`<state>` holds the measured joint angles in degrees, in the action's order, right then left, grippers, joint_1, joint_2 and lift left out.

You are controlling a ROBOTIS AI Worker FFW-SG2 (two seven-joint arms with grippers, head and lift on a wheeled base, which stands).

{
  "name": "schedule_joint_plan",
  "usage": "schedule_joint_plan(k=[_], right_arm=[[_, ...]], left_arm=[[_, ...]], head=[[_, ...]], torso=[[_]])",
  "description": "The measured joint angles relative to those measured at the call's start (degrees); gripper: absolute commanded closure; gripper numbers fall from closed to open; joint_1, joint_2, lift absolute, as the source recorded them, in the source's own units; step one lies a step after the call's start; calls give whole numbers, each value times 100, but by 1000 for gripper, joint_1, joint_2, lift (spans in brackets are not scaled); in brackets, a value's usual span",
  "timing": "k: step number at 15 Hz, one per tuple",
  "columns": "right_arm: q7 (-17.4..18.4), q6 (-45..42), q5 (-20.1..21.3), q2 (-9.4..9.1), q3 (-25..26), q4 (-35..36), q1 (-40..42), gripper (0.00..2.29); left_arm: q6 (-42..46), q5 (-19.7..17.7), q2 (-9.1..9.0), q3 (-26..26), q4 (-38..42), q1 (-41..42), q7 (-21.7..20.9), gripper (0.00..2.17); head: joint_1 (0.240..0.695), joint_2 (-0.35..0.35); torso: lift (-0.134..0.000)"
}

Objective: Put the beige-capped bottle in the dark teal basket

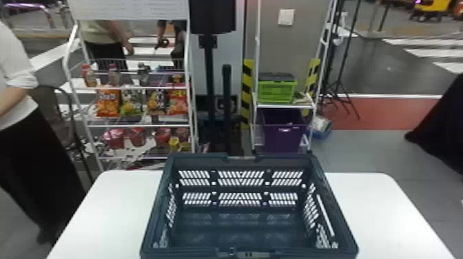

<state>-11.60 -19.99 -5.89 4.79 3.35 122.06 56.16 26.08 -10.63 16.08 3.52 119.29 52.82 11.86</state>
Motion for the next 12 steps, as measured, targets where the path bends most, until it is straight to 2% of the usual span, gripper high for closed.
schedule_joint_plan(k=[12], right_arm=[[-58, 42, 0, -13, 44, 194, 72, 2283]], left_arm=[[-3, 0, 1, -9, -10, 1, 0, 157]], head=[[499, 0]], torso=[[0]])
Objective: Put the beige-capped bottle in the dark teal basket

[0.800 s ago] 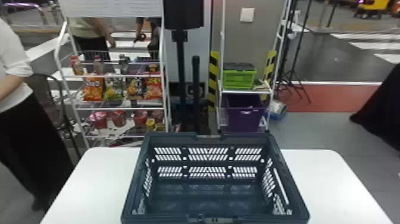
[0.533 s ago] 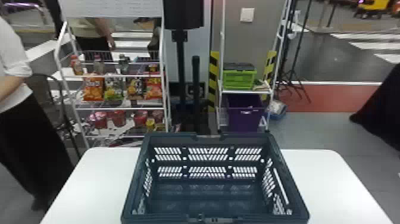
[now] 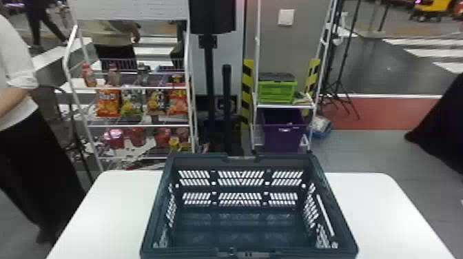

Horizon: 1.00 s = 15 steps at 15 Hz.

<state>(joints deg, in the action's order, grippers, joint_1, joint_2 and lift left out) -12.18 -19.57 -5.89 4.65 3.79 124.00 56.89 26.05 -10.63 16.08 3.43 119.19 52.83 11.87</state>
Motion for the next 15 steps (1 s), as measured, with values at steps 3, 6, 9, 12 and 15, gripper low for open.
schedule_joint_plan(k=[3, 6, 9, 12, 15], right_arm=[[-4, 447, 0, 0, 95, 573, 7, 2283], [-3, 1660, 4, 0, 179, 1293, -319, 2283], [-3, 3317, 93, 11, 179, 1973, -907, 2283], [0, 5276, 170, 48, 0, 2438, -1789, 2283], [72, 7057, 314, 65, -403, 2591, -2766, 2283]], left_arm=[[13, 5, 0, 0, -4, 13, -3, 157], [99, 8, 0, 0, -36, 43, -10, 157], [370, 8, -2, 0, -110, 108, -9, 157], [591, 8, -8, 0, -146, 173, -18, 157], [743, 8, -7, 0, -157, 231, -18, 157]], head=[[499, 0], [499, 0], [499, 0], [499, 0], [499, 0]], torso=[[0], [0], [0], [0], [0]])
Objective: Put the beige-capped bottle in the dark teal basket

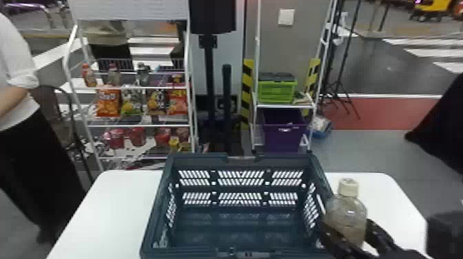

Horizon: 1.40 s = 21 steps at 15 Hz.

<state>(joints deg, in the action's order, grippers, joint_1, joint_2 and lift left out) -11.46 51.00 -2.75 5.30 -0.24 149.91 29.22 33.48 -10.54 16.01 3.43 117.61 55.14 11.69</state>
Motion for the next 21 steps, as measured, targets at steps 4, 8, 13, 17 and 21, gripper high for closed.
schedule_joint_plan(k=[4, 8, 13, 17, 21], right_arm=[[167, 1953, 182, 6, -570, -58, -1211, 2283], [315, 2641, 279, -86, -956, -654, -2050, 2283], [320, 2741, 193, -283, -1190, -1764, -2795, 2283], [323, 2762, 115, -473, -1330, -2593, -3275, 2280], [524, 3138, -261, -529, -1343, -3250, -3842, 2280]], left_arm=[[234, 0, 4, 0, -36, 80, 0, 157], [478, 1, 0, 0, -98, 145, -22, 157], [557, 1, -1, 0, -132, 183, -44, 157], [558, 5, -10, 0, -147, 189, -44, 157], [543, 1, -4, -8, -124, 161, -36, 157]], head=[[499, 0], [499, 0], [499, 0], [499, 0], [499, 0]], torso=[[0], [0], [0], [0], [0]])
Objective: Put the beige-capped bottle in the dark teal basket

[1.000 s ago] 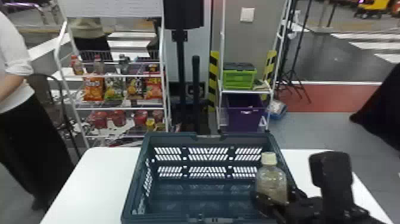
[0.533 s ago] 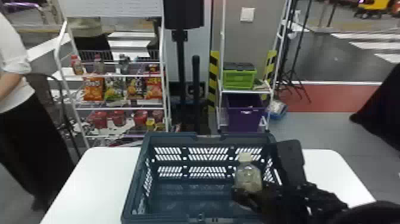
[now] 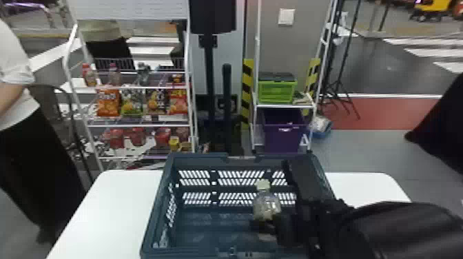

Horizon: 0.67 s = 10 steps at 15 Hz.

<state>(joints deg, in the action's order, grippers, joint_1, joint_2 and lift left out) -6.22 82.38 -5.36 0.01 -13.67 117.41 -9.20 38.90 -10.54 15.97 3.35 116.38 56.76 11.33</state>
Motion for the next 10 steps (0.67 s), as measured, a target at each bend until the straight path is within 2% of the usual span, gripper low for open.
schedule_joint_plan(k=[5, 10], right_arm=[[227, 311, -366, -1, -2, -948, -619, 2280], [291, 157, -538, -1, -60, -1911, -1011, 2277]], left_arm=[[-128, -32, 19, -45, 39, -53, 1, 157], [-193, -96, 29, -108, 42, -101, -8, 157]], head=[[499, 0], [499, 0]], torso=[[0], [0]])
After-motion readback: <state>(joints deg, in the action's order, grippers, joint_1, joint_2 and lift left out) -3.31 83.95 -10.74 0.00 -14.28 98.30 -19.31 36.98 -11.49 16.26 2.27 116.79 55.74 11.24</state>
